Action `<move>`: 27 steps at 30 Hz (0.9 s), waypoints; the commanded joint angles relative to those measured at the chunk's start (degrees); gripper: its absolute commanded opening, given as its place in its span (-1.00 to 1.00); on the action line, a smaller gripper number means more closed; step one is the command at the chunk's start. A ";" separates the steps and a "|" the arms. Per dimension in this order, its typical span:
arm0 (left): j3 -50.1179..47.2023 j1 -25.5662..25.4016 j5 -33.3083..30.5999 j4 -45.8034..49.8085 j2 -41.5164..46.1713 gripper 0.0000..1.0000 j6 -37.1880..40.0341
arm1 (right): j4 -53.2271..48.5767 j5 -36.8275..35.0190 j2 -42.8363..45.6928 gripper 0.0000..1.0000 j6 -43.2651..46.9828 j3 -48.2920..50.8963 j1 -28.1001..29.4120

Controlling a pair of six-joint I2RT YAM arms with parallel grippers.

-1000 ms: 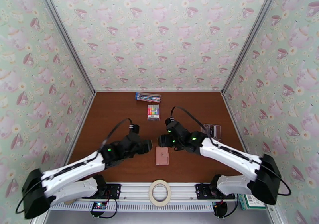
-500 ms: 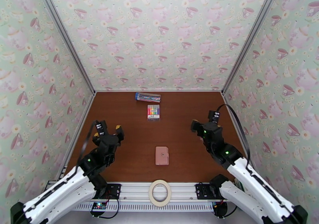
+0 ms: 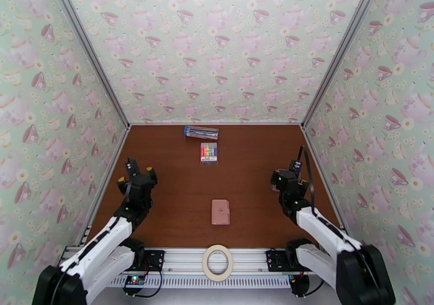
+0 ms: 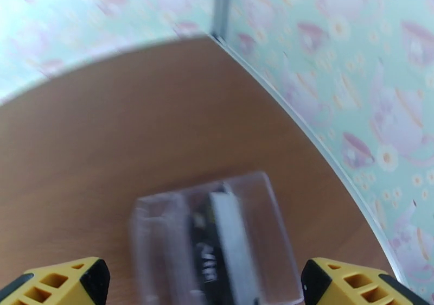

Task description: Put the credit cards into the card holder

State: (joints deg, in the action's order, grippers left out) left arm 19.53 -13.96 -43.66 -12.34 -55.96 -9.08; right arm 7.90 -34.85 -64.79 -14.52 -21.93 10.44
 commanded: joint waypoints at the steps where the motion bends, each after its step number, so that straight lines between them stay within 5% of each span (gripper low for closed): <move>1: 0.24 0.52 2.05 -5.94 -7.69 1.00 2.76 | 13.81 -2.34 -2.92 1.00 1.65 0.31 -1.97; 4: 0.24 1.45 5.93 -11.82 -10.90 1.00 5.45 | 22.94 -1.27 -6.35 1.00 2.29 1.18 -4.15; 10: -0.22 10.97 19.80 -21.71 -15.62 0.92 1.01 | 42.96 2.81 -17.13 1.00 5.55 2.80 -5.14; 15: 1.83 11.22 23.00 -23.57 -19.19 0.82 4.51 | 44.68 12.68 -18.05 0.82 9.80 3.21 -5.08; 18: 1.74 10.73 23.36 -25.67 -20.00 0.81 6.57 | 55.61 17.30 -25.95 0.71 12.99 3.60 -4.64; 20: 2.09 9.87 22.74 -26.67 -20.86 0.81 8.13 | 44.14 17.61 -22.76 0.73 12.18 0.71 -4.44; 23: 0.43 6.89 21.28 -38.12 -27.70 0.98 12.93 | 43.69 17.86 -23.64 0.94 11.68 -0.18 -5.02; 27: 5.89 9.61 25.10 -29.05 -29.63 1.00 10.37 | 44.03 18.78 -23.89 1.00 11.45 -0.22 -5.60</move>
State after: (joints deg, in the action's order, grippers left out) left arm 22.83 -6.22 -20.91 -41.39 -85.27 0.60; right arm 52.36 -18.13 -88.68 -3.57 -20.97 5.19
